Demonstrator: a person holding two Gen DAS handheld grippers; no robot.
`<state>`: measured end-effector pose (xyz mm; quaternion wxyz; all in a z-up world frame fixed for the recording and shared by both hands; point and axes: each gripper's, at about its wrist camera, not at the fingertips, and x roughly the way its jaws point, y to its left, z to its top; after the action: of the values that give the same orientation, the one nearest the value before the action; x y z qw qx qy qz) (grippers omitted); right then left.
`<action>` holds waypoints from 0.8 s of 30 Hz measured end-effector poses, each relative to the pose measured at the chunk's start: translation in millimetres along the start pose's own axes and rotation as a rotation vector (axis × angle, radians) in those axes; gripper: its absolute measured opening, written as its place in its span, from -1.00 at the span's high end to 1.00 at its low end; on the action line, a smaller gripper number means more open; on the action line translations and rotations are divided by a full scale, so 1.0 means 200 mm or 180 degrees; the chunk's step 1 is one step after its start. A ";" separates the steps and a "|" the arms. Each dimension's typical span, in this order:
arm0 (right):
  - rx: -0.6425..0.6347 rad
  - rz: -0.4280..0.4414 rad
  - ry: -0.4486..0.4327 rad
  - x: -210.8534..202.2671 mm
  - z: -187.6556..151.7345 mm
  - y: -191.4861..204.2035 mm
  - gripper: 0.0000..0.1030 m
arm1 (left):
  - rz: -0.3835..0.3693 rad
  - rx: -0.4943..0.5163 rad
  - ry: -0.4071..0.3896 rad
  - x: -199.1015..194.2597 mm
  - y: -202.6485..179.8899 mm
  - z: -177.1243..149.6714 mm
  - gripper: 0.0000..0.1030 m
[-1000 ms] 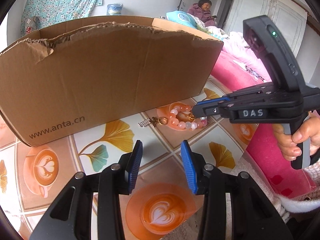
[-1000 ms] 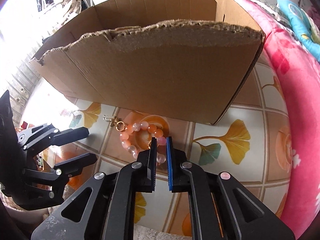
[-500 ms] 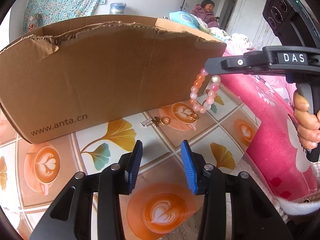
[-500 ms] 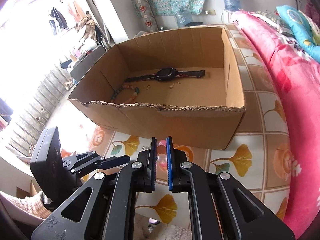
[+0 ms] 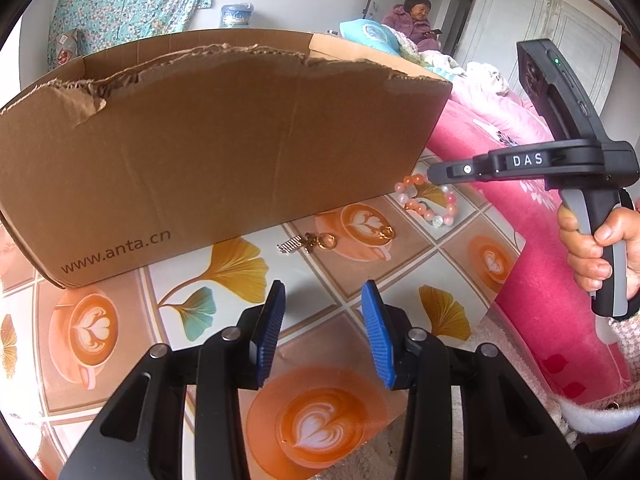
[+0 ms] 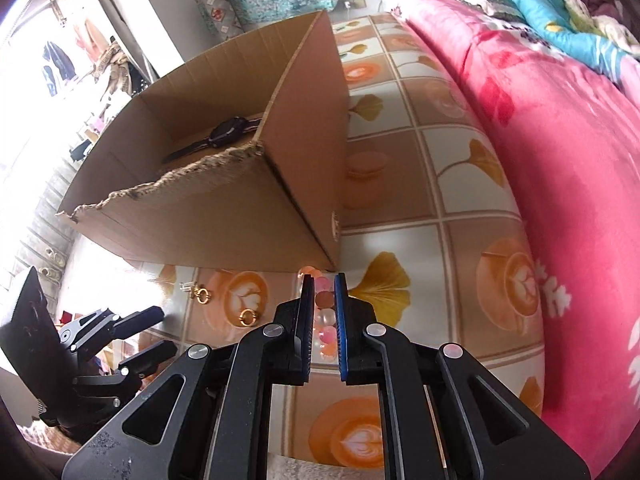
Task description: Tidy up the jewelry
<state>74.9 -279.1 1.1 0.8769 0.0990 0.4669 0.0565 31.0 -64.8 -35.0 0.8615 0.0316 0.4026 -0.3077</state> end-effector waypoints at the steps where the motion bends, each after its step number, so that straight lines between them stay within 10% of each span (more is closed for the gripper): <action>1: -0.0009 -0.0032 -0.0023 -0.01 -0.01 0.00 0.78 | 0.0012 0.0016 0.0003 0.00 0.00 0.00 0.25; 11: -0.0161 0.0121 -0.0369 -0.14 -0.07 0.02 0.63 | 0.0179 0.0149 -0.0080 0.03 -0.02 0.07 0.25; 24: -0.0468 0.0563 -0.0102 0.00 -0.16 0.18 0.60 | 0.0304 0.0675 0.0083 0.12 -0.01 0.17 0.59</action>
<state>48.5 -239.9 -8.0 0.8808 0.0760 0.4369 0.1661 65.1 -89.3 -29.1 0.8617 0.1457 0.3770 -0.3067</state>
